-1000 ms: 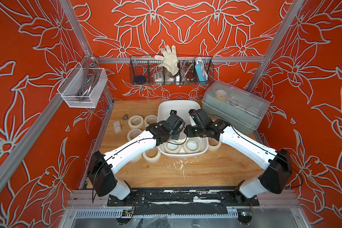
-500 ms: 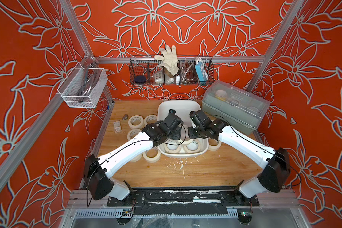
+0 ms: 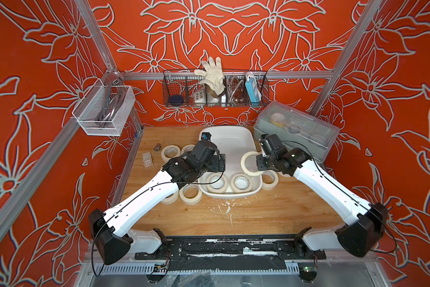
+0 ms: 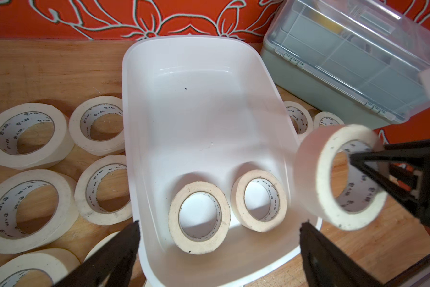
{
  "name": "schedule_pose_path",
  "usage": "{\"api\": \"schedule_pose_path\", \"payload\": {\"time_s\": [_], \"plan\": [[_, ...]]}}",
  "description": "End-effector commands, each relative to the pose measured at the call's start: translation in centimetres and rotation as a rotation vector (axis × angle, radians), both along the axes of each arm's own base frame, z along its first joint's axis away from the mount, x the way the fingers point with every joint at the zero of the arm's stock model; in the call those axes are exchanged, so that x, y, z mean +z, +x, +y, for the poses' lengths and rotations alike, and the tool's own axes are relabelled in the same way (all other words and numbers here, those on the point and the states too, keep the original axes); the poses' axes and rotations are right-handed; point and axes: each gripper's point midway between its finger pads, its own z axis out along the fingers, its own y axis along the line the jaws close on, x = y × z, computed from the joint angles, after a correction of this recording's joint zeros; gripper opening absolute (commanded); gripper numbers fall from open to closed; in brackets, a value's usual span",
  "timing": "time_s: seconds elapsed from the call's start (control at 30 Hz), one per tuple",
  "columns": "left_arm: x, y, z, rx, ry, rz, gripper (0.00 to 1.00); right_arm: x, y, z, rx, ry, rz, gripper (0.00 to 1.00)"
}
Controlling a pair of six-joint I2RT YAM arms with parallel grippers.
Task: Take out the art tape in the storage box
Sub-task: Pick up the art tape from the storage box, then place the art tape at the center of the board.
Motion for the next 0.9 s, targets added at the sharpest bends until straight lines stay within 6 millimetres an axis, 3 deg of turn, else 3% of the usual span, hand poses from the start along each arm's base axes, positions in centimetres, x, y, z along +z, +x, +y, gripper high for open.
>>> {"api": "schedule_pose_path", "payload": {"time_s": [0.0, 0.2, 0.33, 0.43, 0.6, 0.87], "plan": [[-0.5, 0.1, 0.1, 0.009, -0.011, 0.01, 0.99, -1.1, -0.8, -4.9, -0.233, 0.072, 0.005, 0.0], [-0.8, 0.3, 0.1, 0.014, -0.001, 0.019, 0.98, -3.3, -2.7, -10.2, -0.508, 0.158, -0.056, 0.0], [-0.7, 0.4, 0.6, 0.03, 0.02, 0.012, 0.98, -5.5, -5.4, -15.2, -0.778, 0.12, -0.082, 0.0], [-0.8, 0.4, 0.8, 0.033, 0.023, 0.012, 0.98, -7.6, -7.1, -17.7, -0.908, 0.113, -0.059, 0.0], [-1.3, 0.4, 0.7, 0.036, 0.024, 0.024, 0.98, -11.5, -8.0, -19.2, -1.016, 0.162, 0.033, 0.0], [-1.5, 0.7, 0.5, 0.037, 0.028, 0.029, 0.98, -15.8, -6.7, -19.5, -1.036, 0.209, 0.154, 0.0]]}}
